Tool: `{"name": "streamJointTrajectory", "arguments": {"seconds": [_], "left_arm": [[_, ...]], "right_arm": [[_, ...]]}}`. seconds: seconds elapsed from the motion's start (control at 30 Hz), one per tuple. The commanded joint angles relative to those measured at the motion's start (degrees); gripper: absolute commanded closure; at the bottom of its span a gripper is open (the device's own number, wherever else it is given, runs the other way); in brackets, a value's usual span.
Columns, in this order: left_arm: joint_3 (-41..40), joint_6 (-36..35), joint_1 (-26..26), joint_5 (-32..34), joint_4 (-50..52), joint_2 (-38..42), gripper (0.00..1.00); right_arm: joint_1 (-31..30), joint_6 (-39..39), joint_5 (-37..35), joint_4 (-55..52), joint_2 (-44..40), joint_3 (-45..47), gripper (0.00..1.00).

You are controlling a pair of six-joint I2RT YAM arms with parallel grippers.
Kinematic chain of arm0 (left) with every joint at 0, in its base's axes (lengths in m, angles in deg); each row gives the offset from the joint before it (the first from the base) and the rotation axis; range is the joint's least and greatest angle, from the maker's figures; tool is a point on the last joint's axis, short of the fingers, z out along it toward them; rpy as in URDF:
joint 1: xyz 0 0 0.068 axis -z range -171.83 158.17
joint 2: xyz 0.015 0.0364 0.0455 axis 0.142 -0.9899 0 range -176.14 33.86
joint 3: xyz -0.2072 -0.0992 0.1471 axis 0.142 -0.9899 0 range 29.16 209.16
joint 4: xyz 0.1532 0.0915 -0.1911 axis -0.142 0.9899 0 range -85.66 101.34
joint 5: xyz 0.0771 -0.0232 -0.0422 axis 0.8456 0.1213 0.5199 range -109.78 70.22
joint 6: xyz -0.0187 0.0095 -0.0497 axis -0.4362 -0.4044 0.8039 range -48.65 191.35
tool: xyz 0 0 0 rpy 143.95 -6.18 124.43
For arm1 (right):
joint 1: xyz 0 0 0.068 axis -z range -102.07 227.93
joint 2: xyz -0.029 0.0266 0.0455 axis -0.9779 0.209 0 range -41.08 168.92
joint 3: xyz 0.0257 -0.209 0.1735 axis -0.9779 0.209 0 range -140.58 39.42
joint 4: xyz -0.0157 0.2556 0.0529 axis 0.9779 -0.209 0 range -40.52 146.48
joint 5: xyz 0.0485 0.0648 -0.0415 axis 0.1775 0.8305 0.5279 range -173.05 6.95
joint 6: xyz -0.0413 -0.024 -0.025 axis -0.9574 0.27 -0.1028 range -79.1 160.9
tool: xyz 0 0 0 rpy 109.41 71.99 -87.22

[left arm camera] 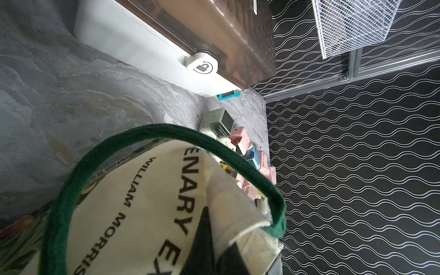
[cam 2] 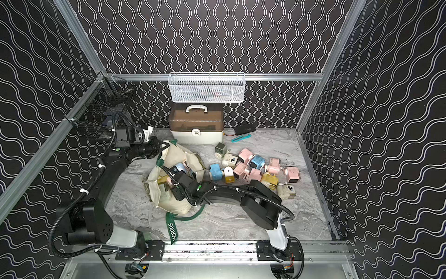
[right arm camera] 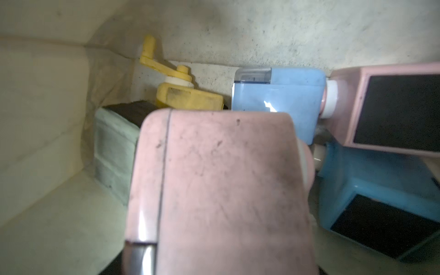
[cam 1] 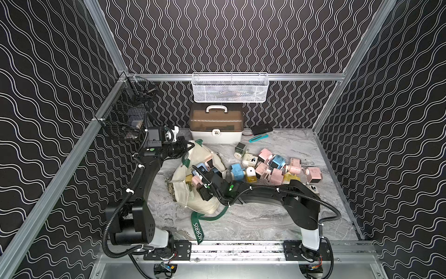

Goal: Take out the pencil sharpeners from the tote bags
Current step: Pick up the pencil sharpener from the canvas bag.

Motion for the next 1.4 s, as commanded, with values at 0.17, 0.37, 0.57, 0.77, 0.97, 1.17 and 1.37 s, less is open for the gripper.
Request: {"name": "streamJointTrajectory", "arguments": {"seconds": [0.17, 0.37, 0.57, 0.77, 0.97, 1.17, 1.37], "left_arm": [[0.12, 0.02, -0.14, -0.76, -4.26, 0.42, 1.0], [0.27, -0.11, -0.14, -0.6, -3.97, 0.57, 1.0], [0.28, -0.2, -0.35, -0.41, -4.5, 1.22, 1.0], [-0.25, -0.37, -0.54, 0.47, -5.41, 2.77, 1.0], [-0.03, -0.3, -0.69, -0.17, -5.63, 2.39, 1.0], [0.01, -0.25, -0.75, -0.53, -5.68, 2.12, 1.0], [-0.07, -0.07, -1.11, -0.4, -5.59, 2.01, 1.0]], "right_arm": [[-0.05, 1.11, -0.8, -0.41, 0.35, -2.21, 0.47], [-0.07, -0.32, -1.92, -2.99, 7.52, -9.58, 0.47], [-1.22, -1.12, -1.71, -3.27, 5.5, -9.64, 0.47], [-2.32, -0.13, 0.13, 0.38, -5.45, 0.22, 0.47], [-3.89, 0.63, -0.29, 1.21, -17.03, 10.21, 0.47], [-4.3, 4.04, -5.72, 0.87, -31.6, 20.4, 0.47], [-3.09, 12.04, -13.5, -0.26, -41.58, 30.01, 0.47]]}}
